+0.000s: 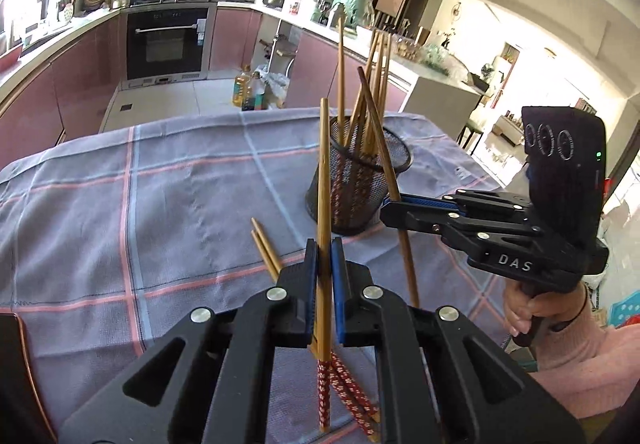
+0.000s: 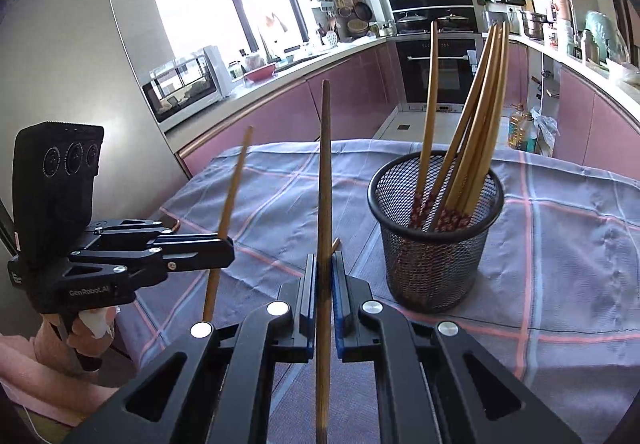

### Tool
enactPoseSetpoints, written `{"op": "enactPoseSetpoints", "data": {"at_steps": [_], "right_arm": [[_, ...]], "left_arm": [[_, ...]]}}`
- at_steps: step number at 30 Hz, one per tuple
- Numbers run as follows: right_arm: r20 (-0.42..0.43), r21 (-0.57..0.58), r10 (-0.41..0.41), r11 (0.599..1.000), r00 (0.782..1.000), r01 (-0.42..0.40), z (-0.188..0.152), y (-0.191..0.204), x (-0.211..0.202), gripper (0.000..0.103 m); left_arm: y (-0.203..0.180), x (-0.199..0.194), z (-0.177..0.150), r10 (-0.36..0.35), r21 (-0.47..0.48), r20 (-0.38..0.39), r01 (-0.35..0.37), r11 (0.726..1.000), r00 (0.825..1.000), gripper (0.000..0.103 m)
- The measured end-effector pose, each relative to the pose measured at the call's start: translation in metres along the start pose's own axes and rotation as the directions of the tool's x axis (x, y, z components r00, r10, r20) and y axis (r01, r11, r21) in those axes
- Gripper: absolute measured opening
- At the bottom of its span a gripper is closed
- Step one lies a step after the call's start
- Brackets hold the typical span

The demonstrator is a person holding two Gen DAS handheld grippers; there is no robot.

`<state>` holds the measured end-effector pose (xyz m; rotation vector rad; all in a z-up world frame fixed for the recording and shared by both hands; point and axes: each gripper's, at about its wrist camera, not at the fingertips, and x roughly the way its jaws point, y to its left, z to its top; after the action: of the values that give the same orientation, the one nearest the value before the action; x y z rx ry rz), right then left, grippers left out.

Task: Organize utensils
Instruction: 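Lift both chopsticks upright and lower them into the mesh cup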

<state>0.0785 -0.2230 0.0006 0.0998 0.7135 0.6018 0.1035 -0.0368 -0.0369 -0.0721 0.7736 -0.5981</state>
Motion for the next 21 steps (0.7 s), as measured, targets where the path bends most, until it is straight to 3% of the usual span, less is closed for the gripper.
{"op": "enactPoseSetpoints", "data": {"at_steps": [12, 21], "right_arm": [[0.09, 0.012, 0.0, 1.0, 0.996, -0.001, 0.011, -0.011, -0.027, 0.006], [0.135, -0.001, -0.009, 1.0, 0.991, 0.01, 0.022, -0.014, -0.04, 0.006]], "left_arm": [[-0.018, -0.032, 0.018, -0.054, 0.02, 0.076, 0.053, 0.998, 0.996, 0.008], [-0.027, -0.031, 0.034, -0.066, 0.019, 0.114, 0.065, 0.998, 0.991, 0.008]]}}
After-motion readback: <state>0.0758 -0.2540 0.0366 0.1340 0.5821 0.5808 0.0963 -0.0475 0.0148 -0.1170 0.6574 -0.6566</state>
